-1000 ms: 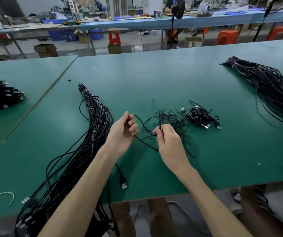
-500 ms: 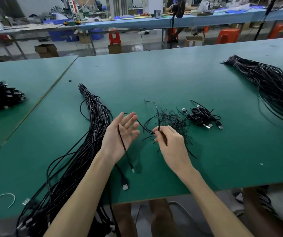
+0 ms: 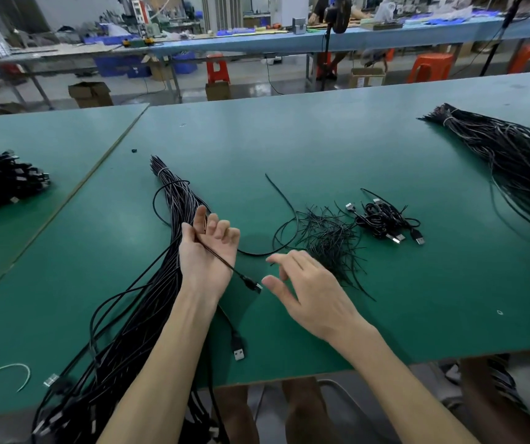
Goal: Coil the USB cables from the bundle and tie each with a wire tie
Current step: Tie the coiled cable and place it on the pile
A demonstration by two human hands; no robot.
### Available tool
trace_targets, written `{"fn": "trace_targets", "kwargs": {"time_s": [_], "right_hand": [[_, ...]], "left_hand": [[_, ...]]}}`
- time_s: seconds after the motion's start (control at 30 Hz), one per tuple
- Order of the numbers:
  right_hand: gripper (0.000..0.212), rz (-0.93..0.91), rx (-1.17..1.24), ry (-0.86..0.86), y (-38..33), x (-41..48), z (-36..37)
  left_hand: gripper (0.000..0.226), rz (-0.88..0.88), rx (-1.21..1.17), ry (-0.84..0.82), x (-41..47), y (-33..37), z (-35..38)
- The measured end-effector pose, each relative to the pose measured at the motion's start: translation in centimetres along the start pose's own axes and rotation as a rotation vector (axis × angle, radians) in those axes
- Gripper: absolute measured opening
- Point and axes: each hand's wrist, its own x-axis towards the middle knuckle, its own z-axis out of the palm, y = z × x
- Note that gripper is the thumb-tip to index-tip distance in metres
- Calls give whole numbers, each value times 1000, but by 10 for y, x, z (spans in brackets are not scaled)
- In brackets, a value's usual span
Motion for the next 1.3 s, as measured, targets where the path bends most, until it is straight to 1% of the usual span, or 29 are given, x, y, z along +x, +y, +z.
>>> {"fn": "trace_targets", "kwargs": {"time_s": [0.07,0.13,0.27,0.33,0.47,0.53,0.6,0.67,0.7,0.77,0.93,1.03,1.13,1.2,1.27,1.3], "right_hand": [[63,-63,-4,-19,0,-2,1],[55,-86,-18,-23,0,-3,2],[22,-134,-38,15,3,-4,7],[16,-135,-44,48,4,-3,8],[14,-64,-47,140,2,-2,7],[14,-22,-43,182,2,-1,7],[14,38,-40,227,2,0,7],[15,107,-44,275,2,1,6],[16,133,-46,291,2,1,6],[17,148,-51,302,2,1,7],[18,136,-35,297,2,1,5],[18,76,-17,244,0,0,4],[26,6,32,200,-2,-2,2],[23,16,56,248,-1,-3,1],[19,60,37,316,2,-2,2],[26,85,15,338,3,-1,2]], "left_hand": [[55,6,35,-21,1,-3,0],[57,12,71,-36,2,-6,0],[56,-17,131,-58,-2,-9,2],[56,-51,151,-74,-4,-10,3],[61,-158,237,-105,-11,-15,8],[59,-214,318,-134,-15,-19,11],[50,-288,409,-194,-20,-23,12],[36,-345,503,-269,-23,-24,11],[29,-348,551,-306,-24,-24,10],[26,-320,599,-343,-24,-25,9],[24,-231,564,-275,-19,-24,5],[23,-223,572,-258,-17,-25,2],[24,-229,561,-256,-14,-22,-1],[26,-246,575,-286,-13,-20,-2],[27,-273,660,-345,-13,-19,-4],[28,-298,729,-389,-14,-19,-5]]}}
